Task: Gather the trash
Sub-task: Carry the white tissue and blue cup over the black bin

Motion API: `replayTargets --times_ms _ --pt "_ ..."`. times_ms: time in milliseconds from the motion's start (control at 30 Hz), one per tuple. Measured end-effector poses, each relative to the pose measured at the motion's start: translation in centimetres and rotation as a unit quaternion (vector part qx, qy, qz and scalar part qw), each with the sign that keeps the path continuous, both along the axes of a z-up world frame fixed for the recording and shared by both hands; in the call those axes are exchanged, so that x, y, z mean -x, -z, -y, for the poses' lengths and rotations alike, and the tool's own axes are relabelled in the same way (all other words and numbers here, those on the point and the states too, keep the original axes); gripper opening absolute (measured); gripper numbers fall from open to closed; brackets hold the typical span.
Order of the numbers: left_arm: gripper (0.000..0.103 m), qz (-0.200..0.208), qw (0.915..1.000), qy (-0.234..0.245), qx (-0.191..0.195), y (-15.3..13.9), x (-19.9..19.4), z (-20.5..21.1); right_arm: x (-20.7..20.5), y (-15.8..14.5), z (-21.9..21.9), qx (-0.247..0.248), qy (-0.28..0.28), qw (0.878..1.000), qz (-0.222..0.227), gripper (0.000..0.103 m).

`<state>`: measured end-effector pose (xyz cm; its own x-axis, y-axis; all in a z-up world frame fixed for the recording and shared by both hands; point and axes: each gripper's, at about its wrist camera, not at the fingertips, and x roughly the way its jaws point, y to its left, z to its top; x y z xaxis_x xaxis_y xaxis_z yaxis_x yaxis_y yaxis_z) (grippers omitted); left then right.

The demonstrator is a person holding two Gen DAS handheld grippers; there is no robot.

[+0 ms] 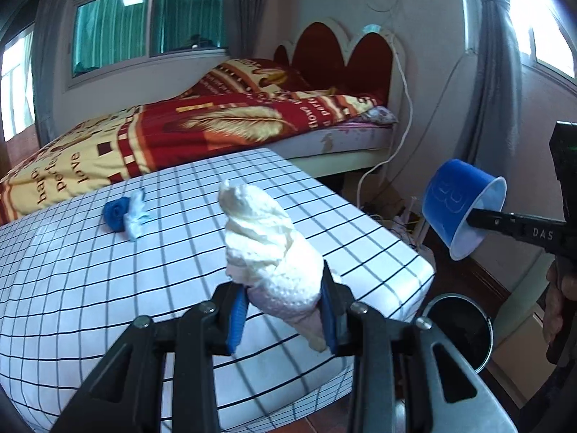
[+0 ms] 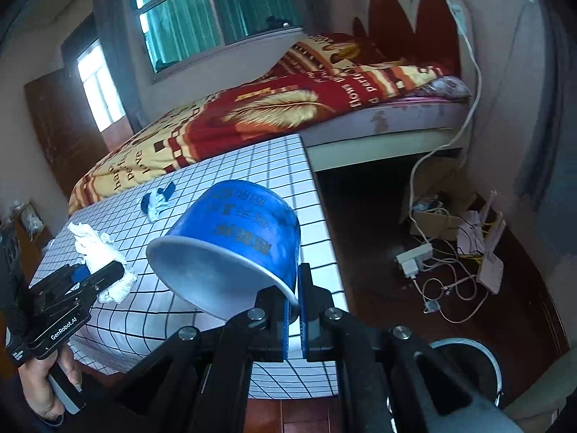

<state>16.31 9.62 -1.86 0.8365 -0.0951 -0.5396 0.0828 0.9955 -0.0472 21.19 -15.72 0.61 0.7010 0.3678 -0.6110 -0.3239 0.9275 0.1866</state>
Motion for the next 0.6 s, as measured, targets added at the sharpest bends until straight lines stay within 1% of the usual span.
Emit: replayTargets --times_ms 233,400,600 --pt "0.036 -0.001 0.9996 0.029 0.001 0.1 -0.4 3.3 1.1 0.0 3.9 0.004 0.027 1.000 0.004 0.005" --pt "0.036 -0.001 0.9986 0.053 -0.002 0.1 -0.6 5.8 1.7 0.5 7.2 -0.004 0.057 0.998 0.000 0.004" --pt "0.036 -0.001 0.9969 0.079 -0.002 0.2 -1.1 8.4 2.6 1.1 10.4 0.002 0.085 0.996 -0.006 0.004"
